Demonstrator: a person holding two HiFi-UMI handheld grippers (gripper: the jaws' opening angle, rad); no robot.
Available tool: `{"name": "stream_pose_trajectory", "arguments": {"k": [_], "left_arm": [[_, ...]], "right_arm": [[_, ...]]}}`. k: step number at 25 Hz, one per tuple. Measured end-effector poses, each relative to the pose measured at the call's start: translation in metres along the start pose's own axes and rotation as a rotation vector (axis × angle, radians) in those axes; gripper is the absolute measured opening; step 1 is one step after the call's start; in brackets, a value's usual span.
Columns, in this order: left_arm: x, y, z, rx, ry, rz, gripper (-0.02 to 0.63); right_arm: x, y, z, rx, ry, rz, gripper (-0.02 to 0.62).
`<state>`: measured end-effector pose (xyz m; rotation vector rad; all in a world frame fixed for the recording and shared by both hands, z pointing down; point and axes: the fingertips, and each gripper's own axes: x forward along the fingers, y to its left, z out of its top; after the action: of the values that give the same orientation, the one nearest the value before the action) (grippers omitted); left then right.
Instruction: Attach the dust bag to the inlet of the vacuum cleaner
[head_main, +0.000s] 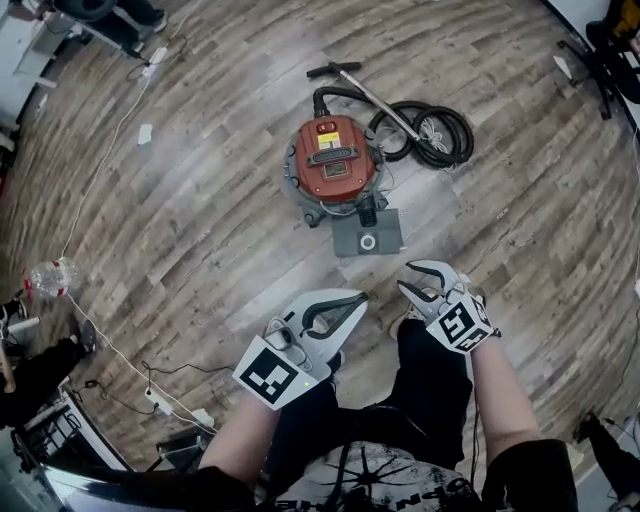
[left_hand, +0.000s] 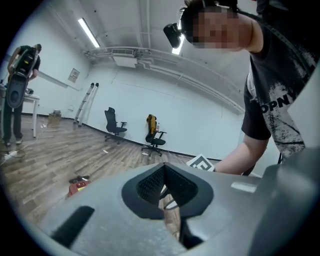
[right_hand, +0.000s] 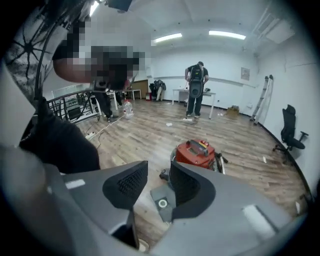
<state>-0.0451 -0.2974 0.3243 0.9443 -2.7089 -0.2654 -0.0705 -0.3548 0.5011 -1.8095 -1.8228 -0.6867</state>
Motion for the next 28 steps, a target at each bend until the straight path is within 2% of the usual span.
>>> {"name": "stream_pose_trajectory", "arguments": {"k": [3, 4, 9, 13, 16, 19, 22, 28], "left_arm": [[0.029, 0.028, -0.072, 0.064, 0.076, -0.053, 0.002], [0.039, 0.038, -0.097, 0.071, 0.098, -0.065, 0.002], [0.092, 0.090, -0.211, 0.028, 0.128, -0.086, 0.002], [0.121, 0.119, -0.273, 0.102, 0.140, -0.115, 0.002], [0.131, 0.126, -0.310, 0.130, 0.177, -0.132, 0.002], [0.135, 0.129, -0.337, 0.138, 0.205, -0.137, 0.002], [0.136, 0.129, -0.358, 0.130, 0.249, -0.136, 0.002], [0.134, 0.118, -0.368, 0.108, 0.275, -0.139, 0.002]], "right_arm": [[0.076, -0.001, -0.081, 0.005, 0.075, 0.056, 0.206], [0.100, -0.001, -0.110, 0.013, 0.100, 0.065, 0.209], [0.215, 0.006, -0.263, -0.007, 0.271, 0.106, 0.235], [0.289, -0.001, -0.372, -0.046, 0.410, 0.105, 0.239], [0.324, 0.003, -0.434, -0.133, 0.508, 0.120, 0.244], [0.351, -0.002, -0.472, -0.195, 0.564, 0.099, 0.245], [0.366, -0.004, -0.490, -0.233, 0.598, 0.082, 0.244], [0.375, 0.000, -0.513, -0.308, 0.685, 0.049, 0.210]]}}
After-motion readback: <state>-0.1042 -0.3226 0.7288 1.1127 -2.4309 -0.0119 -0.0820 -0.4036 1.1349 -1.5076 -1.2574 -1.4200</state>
